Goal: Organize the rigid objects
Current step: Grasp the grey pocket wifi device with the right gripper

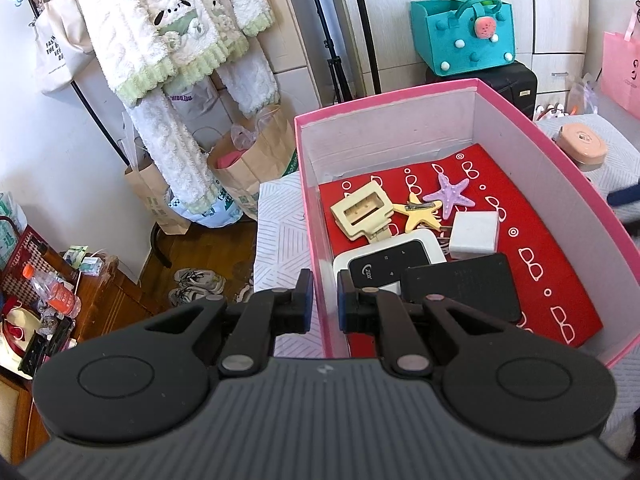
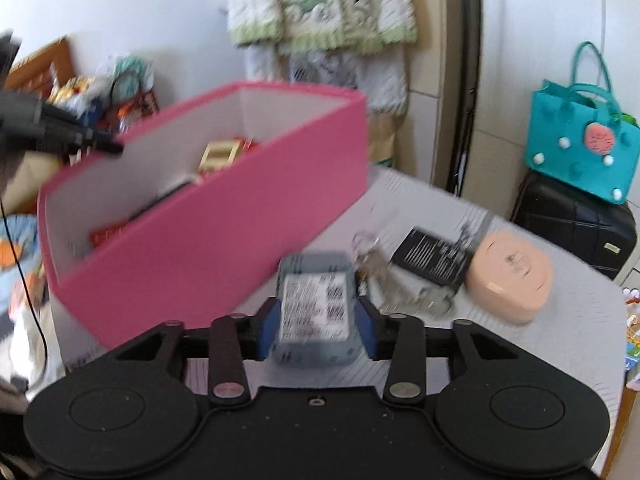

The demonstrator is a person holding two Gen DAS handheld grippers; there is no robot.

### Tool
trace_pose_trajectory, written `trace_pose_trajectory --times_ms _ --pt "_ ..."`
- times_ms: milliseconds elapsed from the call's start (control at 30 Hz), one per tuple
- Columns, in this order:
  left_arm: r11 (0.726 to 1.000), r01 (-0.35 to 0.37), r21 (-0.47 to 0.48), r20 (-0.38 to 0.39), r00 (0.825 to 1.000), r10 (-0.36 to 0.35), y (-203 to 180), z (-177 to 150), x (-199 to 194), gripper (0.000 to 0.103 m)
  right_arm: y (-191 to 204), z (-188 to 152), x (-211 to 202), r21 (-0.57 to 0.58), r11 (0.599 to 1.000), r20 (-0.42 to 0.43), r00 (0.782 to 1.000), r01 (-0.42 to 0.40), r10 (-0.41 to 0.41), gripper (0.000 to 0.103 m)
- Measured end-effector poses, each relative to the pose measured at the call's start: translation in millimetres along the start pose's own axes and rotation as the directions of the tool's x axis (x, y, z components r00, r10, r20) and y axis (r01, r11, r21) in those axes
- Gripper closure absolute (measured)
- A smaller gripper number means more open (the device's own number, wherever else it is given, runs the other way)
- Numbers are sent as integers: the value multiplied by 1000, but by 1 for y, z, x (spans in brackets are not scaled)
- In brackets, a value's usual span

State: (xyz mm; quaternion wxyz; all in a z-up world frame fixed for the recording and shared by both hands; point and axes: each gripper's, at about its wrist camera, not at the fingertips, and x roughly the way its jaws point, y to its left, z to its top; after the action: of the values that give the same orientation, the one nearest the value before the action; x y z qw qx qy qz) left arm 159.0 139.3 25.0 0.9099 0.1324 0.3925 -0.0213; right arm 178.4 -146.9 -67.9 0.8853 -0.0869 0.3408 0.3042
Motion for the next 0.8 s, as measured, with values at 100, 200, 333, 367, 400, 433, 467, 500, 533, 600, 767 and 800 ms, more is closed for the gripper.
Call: trace_pose_trajectory --times_ms 100,200,333,367,400,433,467,500,533,600,767,800 --pt "1000 -4 0 -4 1000 4 1 1 0 93 3 -10 12 -14 1000 -27 999 21 -21 47" --pt "1000 -8 0 -8 1000 8 -1 1 0 93 3 -13 20 -19 1000 -28 999 16 -16 43" --pt "1000 -10 0 -9 1000 10 -2 1 0 93 6 -14 21 -35 999 -20 1000 16 -17 40" --pt "1000 -11 0 -8 1000 11 -2 1 0 93 5 -14 22 -33 999 -17 1000 13 -13 38" --pt "1000 -11 2 -7 1000 11 -2 1 0 93 5 -14 22 -30 999 -14 1000 9 -10 37" --pt "1000 -16 16 -4 1000 16 -3 1 0 93 6 -15 23 -35 999 -12 1000 10 -11 37" --pt "999 -18 26 -4 1000 18 -4 0 -1 93 7 -15 26 -46 999 -26 999 19 -21 37" --pt "1000 -15 27 -4 1000 15 -3 0 -1 93 8 -16 30 -54 998 -50 998 29 -32 37" --pt "1000 -7 26 -3 1000 7 -1 1 -2 93 8 -17 31 -60 998 -59 997 35 -38 39" --pt "1000 10 20 -3 1000 -10 2 1 -4 93 9 -17 28 -59 997 -61 997 42 -46 39" --pt "999 11 36 -11 1000 -11 3 -4 -6 93 14 -20 8 -30 999 -100 994 44 -47 39" --pt "999 11 42 -13 1000 -10 2 -5 -6 93 13 -21 5 -13 999 -121 992 38 -39 39"
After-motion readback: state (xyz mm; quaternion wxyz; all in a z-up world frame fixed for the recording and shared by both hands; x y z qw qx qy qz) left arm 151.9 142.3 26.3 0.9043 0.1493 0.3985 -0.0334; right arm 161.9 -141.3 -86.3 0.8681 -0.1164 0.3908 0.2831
